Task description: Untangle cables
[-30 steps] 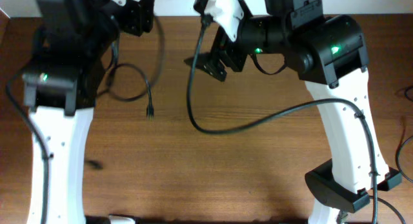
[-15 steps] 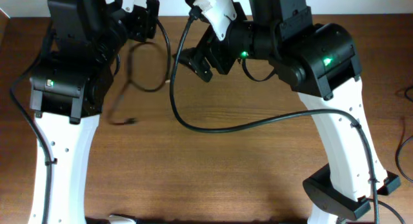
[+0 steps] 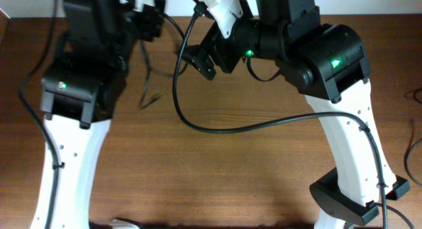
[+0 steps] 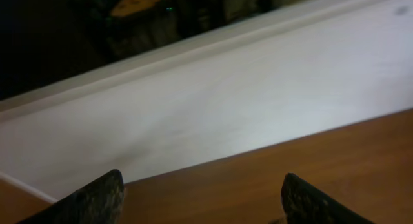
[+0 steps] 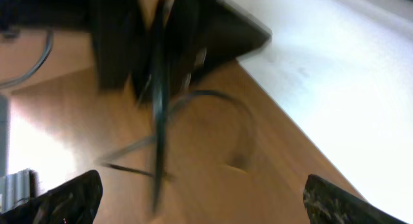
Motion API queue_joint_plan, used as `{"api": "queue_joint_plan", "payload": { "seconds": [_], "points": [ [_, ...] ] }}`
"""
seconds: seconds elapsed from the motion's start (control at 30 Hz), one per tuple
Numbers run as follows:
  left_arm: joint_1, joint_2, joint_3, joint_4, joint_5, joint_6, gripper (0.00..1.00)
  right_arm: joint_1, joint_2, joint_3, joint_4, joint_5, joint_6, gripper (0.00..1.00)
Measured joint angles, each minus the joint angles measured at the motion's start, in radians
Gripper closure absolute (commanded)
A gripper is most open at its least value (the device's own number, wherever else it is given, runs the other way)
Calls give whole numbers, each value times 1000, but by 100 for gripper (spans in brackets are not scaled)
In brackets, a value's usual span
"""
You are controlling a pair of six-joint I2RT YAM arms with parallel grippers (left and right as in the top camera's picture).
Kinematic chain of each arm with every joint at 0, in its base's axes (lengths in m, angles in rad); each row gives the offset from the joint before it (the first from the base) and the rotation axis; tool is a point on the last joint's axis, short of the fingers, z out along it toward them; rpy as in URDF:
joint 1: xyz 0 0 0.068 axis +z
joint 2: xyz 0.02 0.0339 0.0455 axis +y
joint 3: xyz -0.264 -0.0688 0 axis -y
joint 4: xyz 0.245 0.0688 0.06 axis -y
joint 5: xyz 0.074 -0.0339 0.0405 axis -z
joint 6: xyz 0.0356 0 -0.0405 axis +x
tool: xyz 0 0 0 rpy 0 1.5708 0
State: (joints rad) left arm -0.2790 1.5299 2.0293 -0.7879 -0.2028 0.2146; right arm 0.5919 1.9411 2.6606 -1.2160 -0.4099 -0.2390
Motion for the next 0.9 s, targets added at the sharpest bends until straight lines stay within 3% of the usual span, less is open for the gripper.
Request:
{"api": "queue_joint_plan", "payload": {
  "seconds": [0.07, 0.23, 0.63, 0.9],
  "points": [
    [-81, 0, 0, -6, 0, -17, 18, 0, 0, 0, 36, 34, 7, 1],
    [-158, -31, 0, -13, -187, -21, 13, 6, -15, 0, 36, 50, 34, 1],
    [-108, -65, 0, 52, -281, 10, 14, 6, -16, 0, 24, 93, 56, 1],
    [-110, -74, 0, 35, -280, -34, 15, 6, 8, 0, 39, 186, 56, 1]
  ]
}}
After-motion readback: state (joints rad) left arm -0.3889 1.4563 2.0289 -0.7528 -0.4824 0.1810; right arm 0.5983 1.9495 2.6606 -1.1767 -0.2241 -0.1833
